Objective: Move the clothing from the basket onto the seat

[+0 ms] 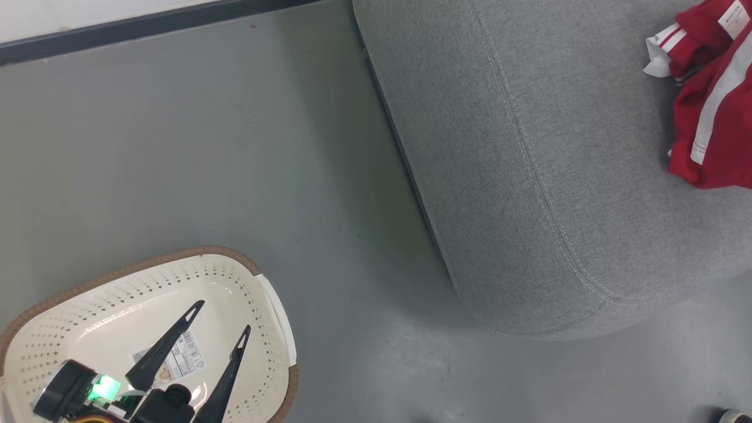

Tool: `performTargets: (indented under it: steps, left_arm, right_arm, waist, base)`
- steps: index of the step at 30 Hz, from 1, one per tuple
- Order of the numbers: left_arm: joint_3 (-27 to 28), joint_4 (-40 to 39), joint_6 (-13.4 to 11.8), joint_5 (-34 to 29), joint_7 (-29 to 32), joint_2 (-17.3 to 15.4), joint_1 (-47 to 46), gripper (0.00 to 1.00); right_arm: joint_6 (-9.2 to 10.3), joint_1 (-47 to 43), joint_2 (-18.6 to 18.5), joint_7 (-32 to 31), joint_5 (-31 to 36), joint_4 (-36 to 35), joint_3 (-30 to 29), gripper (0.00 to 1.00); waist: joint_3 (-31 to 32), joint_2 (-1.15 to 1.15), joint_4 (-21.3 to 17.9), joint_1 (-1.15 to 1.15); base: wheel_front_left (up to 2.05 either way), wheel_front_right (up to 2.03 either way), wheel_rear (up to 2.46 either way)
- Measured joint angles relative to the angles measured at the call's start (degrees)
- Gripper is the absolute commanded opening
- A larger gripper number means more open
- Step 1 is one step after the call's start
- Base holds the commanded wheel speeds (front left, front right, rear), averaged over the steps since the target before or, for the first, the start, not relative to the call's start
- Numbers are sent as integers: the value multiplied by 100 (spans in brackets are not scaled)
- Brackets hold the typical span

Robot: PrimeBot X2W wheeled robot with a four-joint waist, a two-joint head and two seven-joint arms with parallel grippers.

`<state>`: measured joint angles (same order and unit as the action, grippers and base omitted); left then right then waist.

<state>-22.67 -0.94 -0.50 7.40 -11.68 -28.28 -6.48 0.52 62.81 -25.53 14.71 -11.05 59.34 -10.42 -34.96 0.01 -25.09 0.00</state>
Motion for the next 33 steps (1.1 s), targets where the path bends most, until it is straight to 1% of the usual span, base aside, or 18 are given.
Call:
performTargets:
  steps: [3,5,7,11,13,19,23,27,31,33]
  left_arm:
    - [-13,2,-1,0,-1,11,1,100]
    - [-33,7,-1,0,0,42,1,100]
    - [-49,7,-8,1,0,77,8,100]
    - [-78,8,-8,3,0,125,23,100]
    - [-87,9,-9,9,0,147,23,100]
    - [-122,34,-51,18,0,200,21,100]
    - [-156,108,-51,48,-3,297,17,100]
    - [-176,198,-52,54,-9,367,13,100]
    - [-212,271,-53,62,-48,497,7,100]
    - [-233,305,-56,62,-53,546,1,100]
  right_arm:
    - [-4,4,-1,0,55,118,63,100]
    - [-42,4,2,0,102,215,141,100]
    - [-53,18,15,0,98,424,148,100]
    - [-107,27,57,-301,38,901,124,100]
    - [-187,34,59,-475,40,1023,146,100]
    - [-361,296,132,-711,47,1056,277,100]
    - [-465,354,352,-1040,70,1215,419,100]
    - [-509,350,602,-1290,134,1272,589,100]
    - [-517,316,632,-1369,325,1273,751,100]
    - [-560,316,633,-1370,404,1250,840,100]
  waist:
    - [46,0,-5,0]
    - [83,0,-6,0]
    - [122,0,-6,0]
    - [189,0,1,0]
    - [217,0,9,0]
    - [269,0,14,0]
    - [346,0,21,0]
    - [451,0,24,0]
    - [581,0,27,0]
    - [648,-1,28,0]
  base:
    - [0,0,0]
    - [0,0,0]
    - [0,0,0]
    - [0,0,0]
    - [0,0,0]
    - [0,0,0]
    - [0,0,0]
    - [0,0,0]
    - [0,0,0]
    - [0,0,0]
